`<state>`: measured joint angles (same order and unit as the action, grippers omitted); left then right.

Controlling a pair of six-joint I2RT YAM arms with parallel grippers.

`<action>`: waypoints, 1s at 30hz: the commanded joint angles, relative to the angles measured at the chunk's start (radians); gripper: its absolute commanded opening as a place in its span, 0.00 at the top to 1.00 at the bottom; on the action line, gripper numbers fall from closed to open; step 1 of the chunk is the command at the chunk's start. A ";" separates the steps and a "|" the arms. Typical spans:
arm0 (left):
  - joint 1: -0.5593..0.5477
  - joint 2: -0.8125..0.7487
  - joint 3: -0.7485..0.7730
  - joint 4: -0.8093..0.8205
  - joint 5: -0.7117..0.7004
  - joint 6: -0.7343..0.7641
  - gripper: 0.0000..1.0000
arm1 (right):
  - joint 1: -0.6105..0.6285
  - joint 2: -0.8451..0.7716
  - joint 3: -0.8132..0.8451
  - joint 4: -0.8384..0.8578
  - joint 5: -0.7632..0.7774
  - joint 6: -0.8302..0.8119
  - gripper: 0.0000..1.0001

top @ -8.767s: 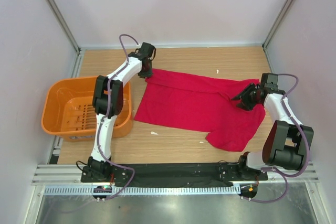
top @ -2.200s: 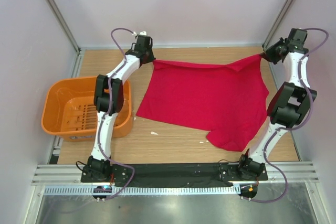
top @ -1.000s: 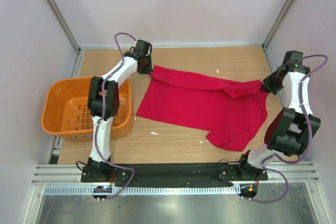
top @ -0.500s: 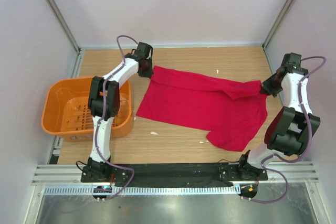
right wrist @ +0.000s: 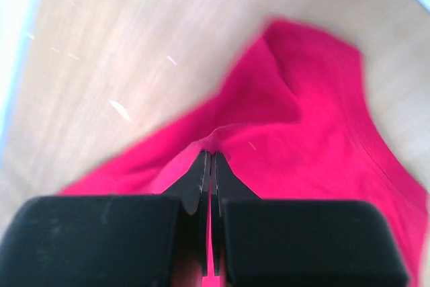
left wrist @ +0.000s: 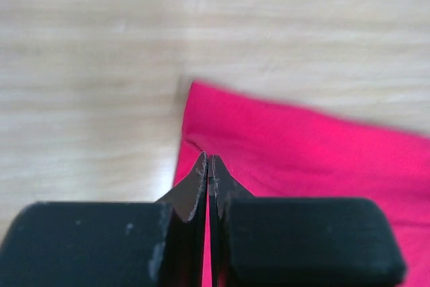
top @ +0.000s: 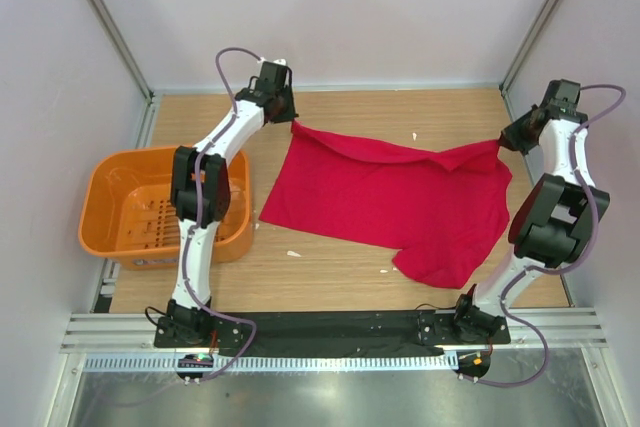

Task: Fold and stack the t-shirts
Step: Fold the tshirt

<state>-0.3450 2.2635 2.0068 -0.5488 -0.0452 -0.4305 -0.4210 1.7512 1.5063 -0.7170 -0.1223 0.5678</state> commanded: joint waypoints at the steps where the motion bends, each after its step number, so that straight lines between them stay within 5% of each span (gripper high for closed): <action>1: -0.002 0.028 0.085 0.110 -0.016 -0.046 1.00 | -0.004 0.062 0.109 0.165 -0.080 0.043 0.99; 9: 0.009 0.155 0.225 0.231 0.007 -0.093 1.00 | -0.004 0.224 0.282 0.260 -0.146 0.063 0.99; 30: 0.044 0.278 0.317 0.345 -0.018 -0.175 1.00 | -0.001 0.426 0.420 0.536 -0.333 0.121 0.99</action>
<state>-0.3092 2.5240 2.2646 -0.2722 -0.0624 -0.5926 -0.4210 2.1742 1.8656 -0.2512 -0.4179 0.6880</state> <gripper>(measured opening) 0.002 0.026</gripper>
